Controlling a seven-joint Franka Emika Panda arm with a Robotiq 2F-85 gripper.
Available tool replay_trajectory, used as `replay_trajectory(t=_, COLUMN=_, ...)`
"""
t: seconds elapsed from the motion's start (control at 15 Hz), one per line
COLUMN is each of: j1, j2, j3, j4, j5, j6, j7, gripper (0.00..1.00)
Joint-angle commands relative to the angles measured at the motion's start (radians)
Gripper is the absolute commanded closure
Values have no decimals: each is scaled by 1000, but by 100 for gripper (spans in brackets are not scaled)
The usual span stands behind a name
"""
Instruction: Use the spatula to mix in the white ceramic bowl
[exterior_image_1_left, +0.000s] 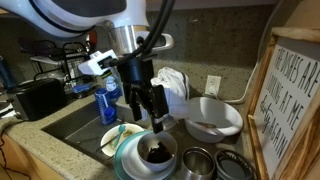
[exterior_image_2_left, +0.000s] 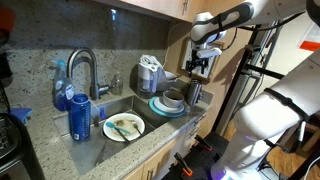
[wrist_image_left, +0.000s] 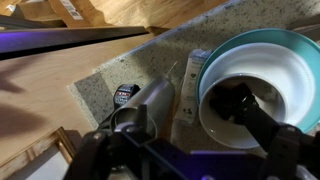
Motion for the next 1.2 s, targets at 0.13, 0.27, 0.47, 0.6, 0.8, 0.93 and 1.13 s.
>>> replay_trajectory(t=0.13, j1=-5, j2=113, j3=-10, j4=119, j5=-26, j6=-1, j7=23, gripper=0)
replay_trajectory(t=0.27, j1=-7, j2=134, j3=-18, j4=140, j5=-26, j6=0, j7=23, gripper=0)
replay_trajectory(t=0.47, j1=-9, j2=155, j3=-35, j4=161, j5=-25, j6=-1, j7=24, gripper=0)
replay_trajectory(t=0.6, j1=-7, j2=150, j3=-38, j4=162, j5=-26, j6=-3, j7=37, gripper=0)
replay_trajectory(t=0.8, j1=-1, j2=145, j3=-45, j4=146, j5=-8, j6=-2, j7=5, gripper=0)
replay_trajectory(t=0.93, j1=0, j2=146, j3=-44, j4=145, j5=-8, j6=-2, j7=5, gripper=0)
replay_trajectory(t=1.13, j1=3, j2=147, j3=-40, j4=145, j5=-6, j6=-4, j7=16, gripper=0)
